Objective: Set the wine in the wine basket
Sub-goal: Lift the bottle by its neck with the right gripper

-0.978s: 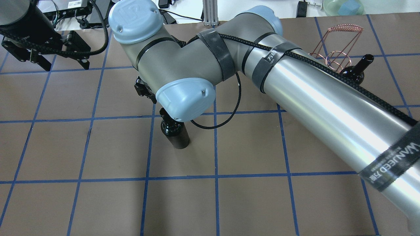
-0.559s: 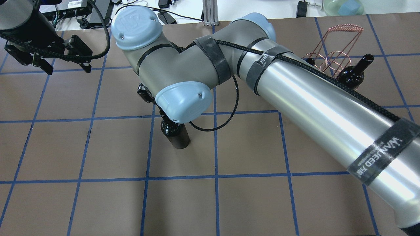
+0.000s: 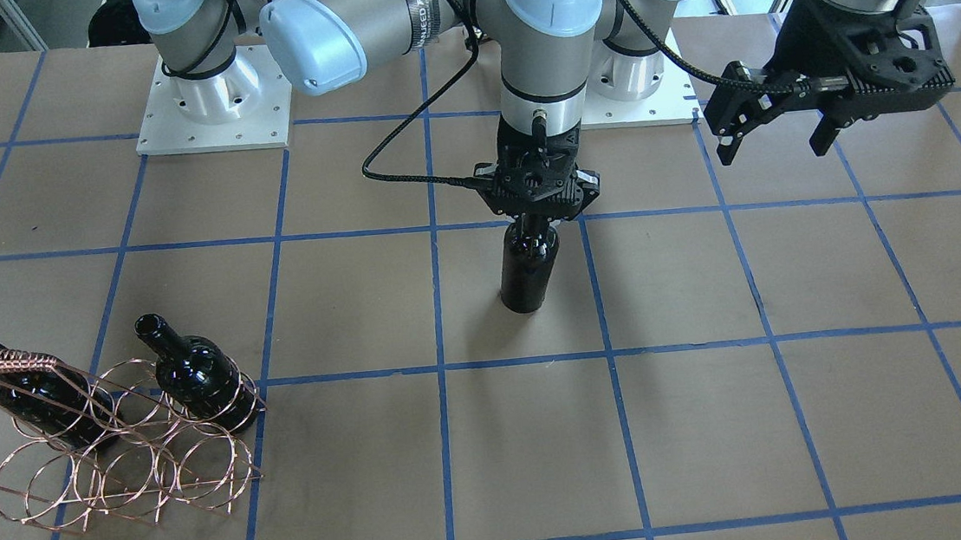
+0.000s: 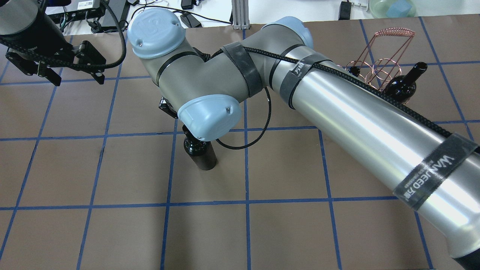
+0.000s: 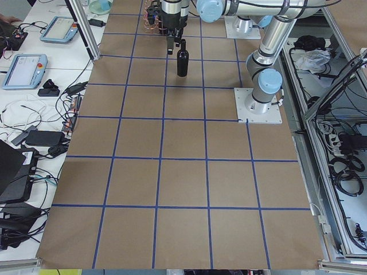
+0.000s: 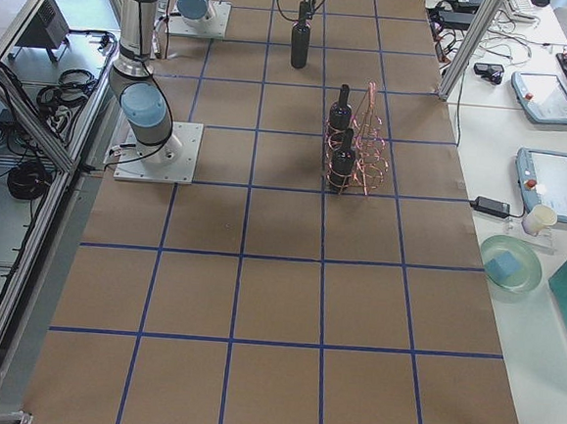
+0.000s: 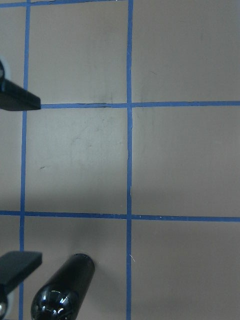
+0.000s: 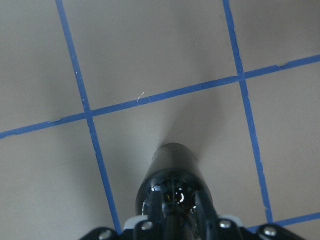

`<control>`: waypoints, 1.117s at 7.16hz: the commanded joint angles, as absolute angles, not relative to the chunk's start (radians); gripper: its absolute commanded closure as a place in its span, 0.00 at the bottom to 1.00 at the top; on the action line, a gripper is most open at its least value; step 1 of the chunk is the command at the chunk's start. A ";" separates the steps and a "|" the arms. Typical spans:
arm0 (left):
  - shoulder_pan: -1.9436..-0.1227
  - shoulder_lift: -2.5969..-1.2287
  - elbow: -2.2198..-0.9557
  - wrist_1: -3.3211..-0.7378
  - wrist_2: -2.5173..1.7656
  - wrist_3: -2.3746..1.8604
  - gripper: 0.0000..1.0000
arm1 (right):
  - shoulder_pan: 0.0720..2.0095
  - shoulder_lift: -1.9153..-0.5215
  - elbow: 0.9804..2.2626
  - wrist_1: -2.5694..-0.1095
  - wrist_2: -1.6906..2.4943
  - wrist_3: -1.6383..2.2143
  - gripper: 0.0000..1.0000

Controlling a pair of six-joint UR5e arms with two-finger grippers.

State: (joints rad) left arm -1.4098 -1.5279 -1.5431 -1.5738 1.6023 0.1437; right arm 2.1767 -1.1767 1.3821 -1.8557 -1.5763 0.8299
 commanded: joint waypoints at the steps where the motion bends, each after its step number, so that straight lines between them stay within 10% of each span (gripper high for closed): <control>1: -1.408 -1.528 -1.545 -1.574 1.603 0.153 0.00 | 2.177 -1.178 1.381 -1.856 -1.572 0.818 0.88; 3: -1.407 -1.528 -1.548 -1.572 1.601 0.179 0.00 | 2.175 -1.178 1.379 -1.868 -1.577 0.804 0.36; 4: -1.407 -1.526 -1.549 -1.572 1.601 0.179 0.00 | 2.175 -1.184 1.381 -1.867 -1.571 0.817 0.25; 8: -1.407 -1.523 -1.549 -1.572 1.603 0.181 0.00 | 2.197 -1.183 1.393 -1.810 -1.542 0.819 0.25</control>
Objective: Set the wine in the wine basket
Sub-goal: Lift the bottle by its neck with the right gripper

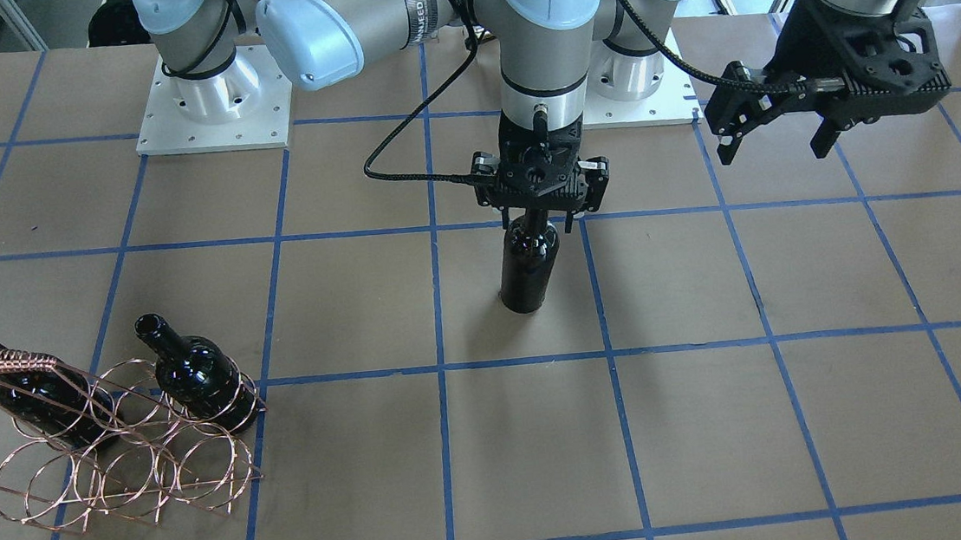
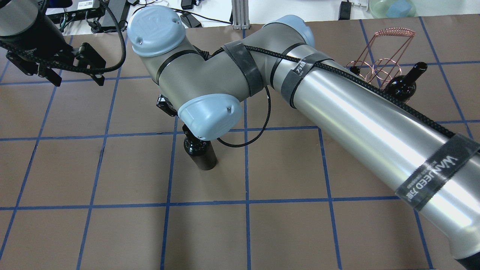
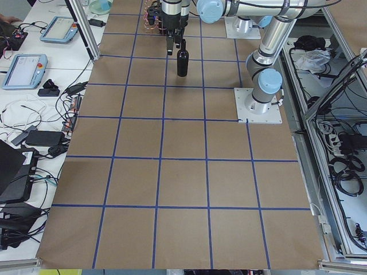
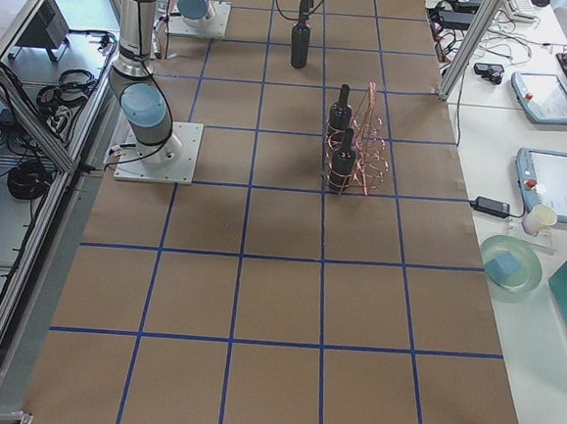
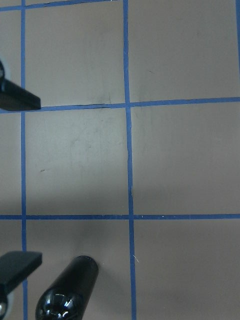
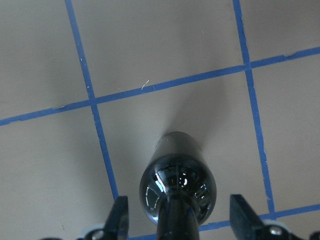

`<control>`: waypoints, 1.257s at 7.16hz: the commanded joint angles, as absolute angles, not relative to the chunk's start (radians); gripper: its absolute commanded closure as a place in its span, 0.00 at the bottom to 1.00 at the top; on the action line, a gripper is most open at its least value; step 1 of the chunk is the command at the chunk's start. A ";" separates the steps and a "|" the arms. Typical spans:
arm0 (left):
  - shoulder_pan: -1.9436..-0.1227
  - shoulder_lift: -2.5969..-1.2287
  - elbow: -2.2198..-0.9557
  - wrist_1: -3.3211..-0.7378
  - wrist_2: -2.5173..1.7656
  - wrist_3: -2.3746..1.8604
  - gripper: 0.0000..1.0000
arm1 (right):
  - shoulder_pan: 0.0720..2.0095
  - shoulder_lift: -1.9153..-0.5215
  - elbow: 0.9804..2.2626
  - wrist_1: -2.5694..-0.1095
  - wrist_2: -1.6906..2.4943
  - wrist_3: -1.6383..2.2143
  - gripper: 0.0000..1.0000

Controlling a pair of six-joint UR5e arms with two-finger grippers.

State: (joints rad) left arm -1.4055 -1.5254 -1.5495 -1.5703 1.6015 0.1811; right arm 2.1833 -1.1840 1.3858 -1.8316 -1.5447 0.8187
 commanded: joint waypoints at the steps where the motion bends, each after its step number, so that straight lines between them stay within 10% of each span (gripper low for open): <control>1: -1.410 -1.523 -1.549 -1.572 1.585 0.179 0.00 | 2.204 -1.181 1.396 -1.803 -1.540 0.818 0.25; 4: -1.408 -1.523 -1.554 -1.580 1.566 0.181 0.00 | 2.204 -1.180 1.396 -1.813 -1.537 0.819 0.74; 9: -1.407 -1.526 -1.568 -1.575 1.560 0.181 0.00 | 2.130 -1.302 1.396 -1.664 -1.555 0.719 0.85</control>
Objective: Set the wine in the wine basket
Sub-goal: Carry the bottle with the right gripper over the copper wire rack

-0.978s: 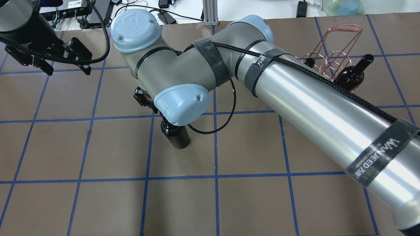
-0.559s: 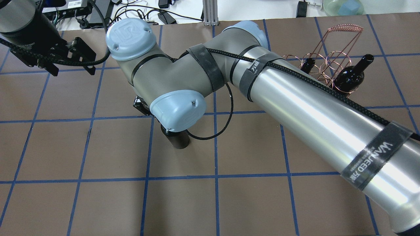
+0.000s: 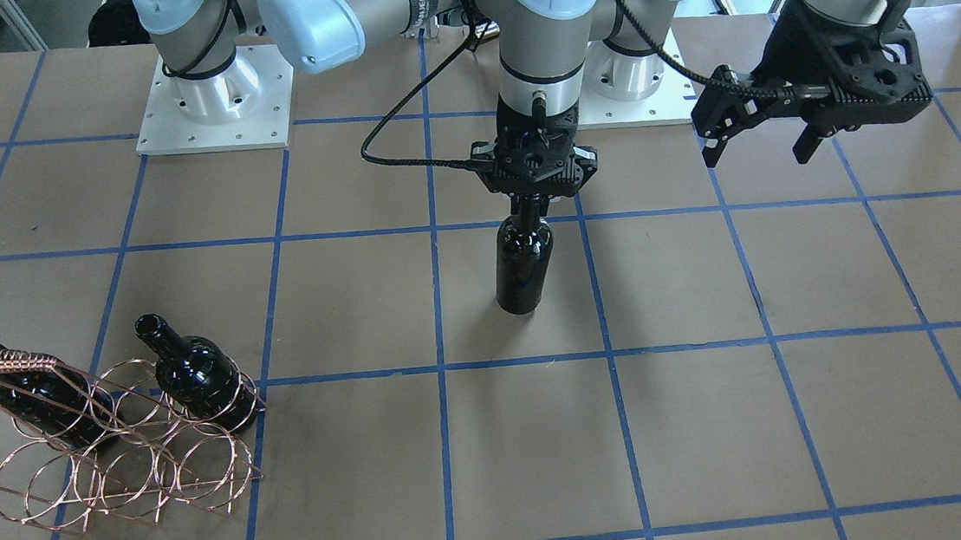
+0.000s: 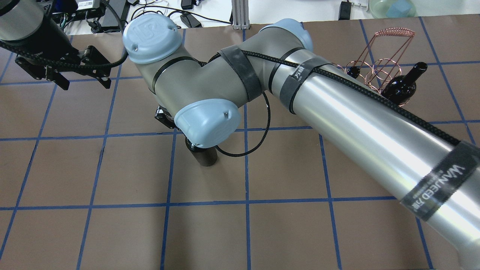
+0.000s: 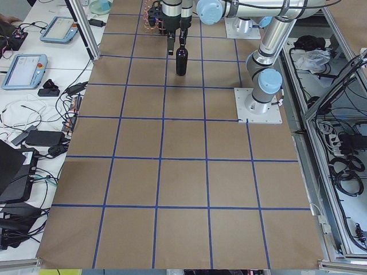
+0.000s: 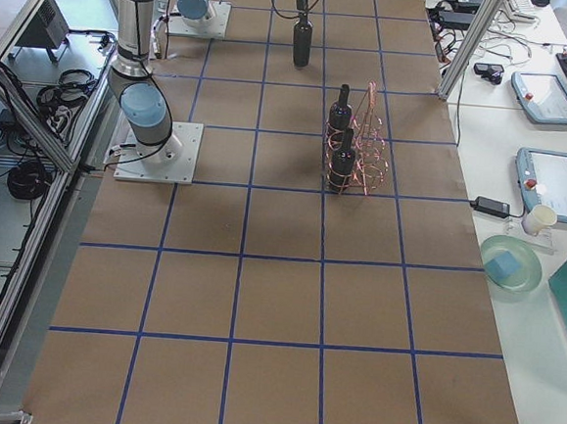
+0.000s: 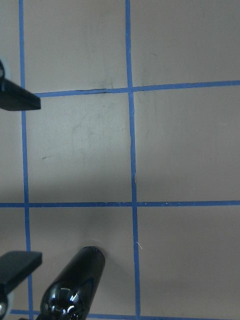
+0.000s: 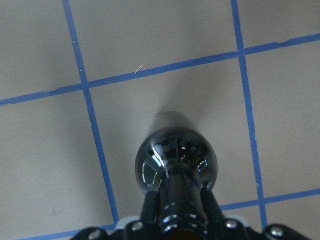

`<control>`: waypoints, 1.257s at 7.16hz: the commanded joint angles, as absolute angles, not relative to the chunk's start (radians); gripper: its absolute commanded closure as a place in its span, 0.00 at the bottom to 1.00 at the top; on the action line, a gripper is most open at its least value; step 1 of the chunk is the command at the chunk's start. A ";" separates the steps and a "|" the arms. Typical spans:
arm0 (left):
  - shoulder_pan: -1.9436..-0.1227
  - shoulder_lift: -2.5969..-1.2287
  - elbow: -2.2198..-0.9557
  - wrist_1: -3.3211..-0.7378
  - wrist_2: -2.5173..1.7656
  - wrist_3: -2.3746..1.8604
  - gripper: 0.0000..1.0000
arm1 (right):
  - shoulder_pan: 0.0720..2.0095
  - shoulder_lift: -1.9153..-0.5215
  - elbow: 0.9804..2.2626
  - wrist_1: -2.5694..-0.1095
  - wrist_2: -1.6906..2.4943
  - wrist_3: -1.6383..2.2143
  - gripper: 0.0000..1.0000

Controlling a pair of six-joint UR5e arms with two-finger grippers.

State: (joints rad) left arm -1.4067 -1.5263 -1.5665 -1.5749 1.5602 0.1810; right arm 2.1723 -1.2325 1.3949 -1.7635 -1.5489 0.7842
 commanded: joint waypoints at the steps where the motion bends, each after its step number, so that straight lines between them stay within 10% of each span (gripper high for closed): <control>1: -1.407 -1.526 -1.569 -1.574 1.560 0.183 0.00 | 2.064 -1.378 1.399 -1.573 -1.552 0.651 0.86; 9: -1.463 -1.517 -1.575 -1.566 1.560 0.074 0.00 | 1.517 -1.559 1.397 -1.330 -1.753 -0.103 0.93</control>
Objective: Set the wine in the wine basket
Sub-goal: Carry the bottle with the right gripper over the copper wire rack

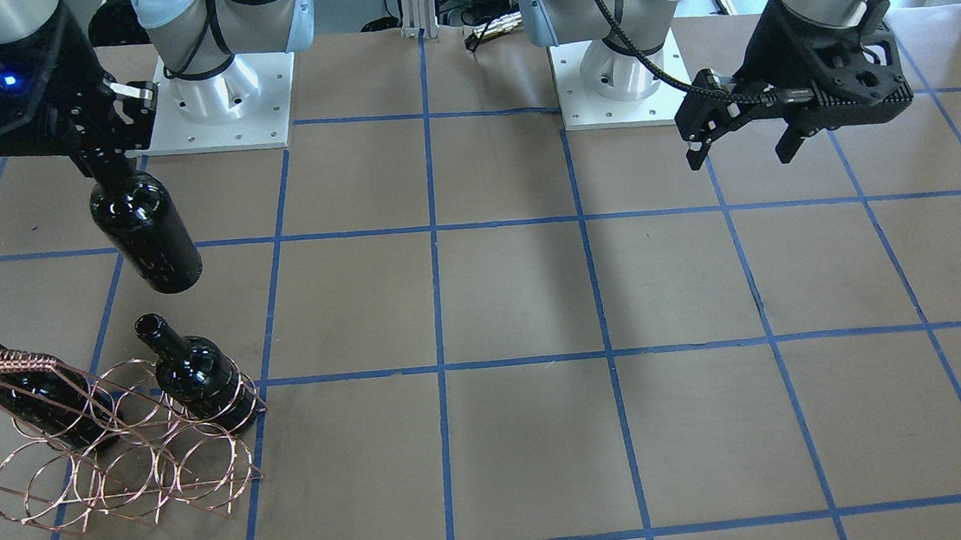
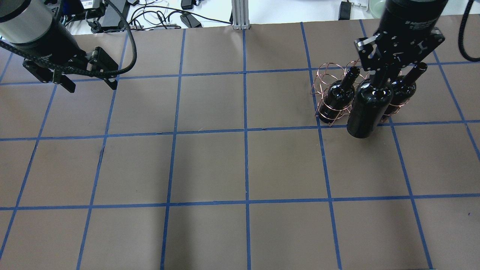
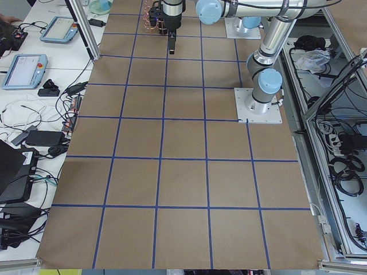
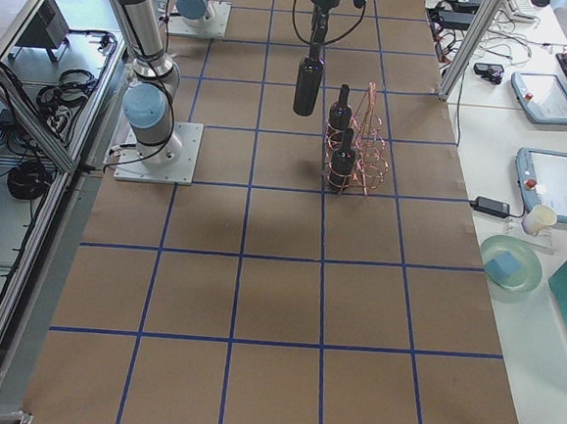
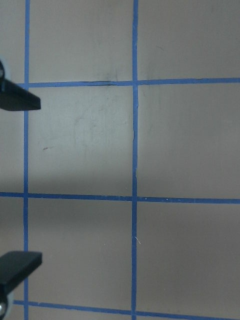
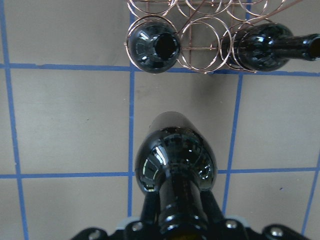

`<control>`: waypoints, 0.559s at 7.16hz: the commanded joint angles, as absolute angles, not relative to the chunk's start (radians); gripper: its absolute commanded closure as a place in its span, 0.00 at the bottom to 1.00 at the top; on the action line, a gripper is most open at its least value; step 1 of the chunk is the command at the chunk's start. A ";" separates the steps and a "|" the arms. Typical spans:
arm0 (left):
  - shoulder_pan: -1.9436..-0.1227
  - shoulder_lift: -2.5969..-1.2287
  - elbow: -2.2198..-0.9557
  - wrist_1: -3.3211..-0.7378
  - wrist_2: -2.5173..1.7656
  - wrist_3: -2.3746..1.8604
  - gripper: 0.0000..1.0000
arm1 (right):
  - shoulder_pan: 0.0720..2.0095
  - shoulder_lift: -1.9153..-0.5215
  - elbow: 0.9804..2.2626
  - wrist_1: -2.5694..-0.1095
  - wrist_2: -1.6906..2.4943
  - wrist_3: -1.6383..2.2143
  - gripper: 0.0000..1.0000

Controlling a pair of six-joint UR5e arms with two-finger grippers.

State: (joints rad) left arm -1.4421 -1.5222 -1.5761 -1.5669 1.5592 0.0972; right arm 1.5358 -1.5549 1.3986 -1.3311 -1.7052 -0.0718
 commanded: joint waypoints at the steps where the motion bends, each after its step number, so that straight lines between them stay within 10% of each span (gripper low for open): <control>1: -1.494 -1.502 -1.575 -1.568 1.565 0.051 0.00 | 1.487 -1.559 1.399 -1.335 -1.747 -0.112 0.95; 4: -1.578 -1.496 -1.578 -1.569 1.574 -0.031 0.00 | 1.453 -1.551 1.387 -1.370 -1.706 -0.130 0.97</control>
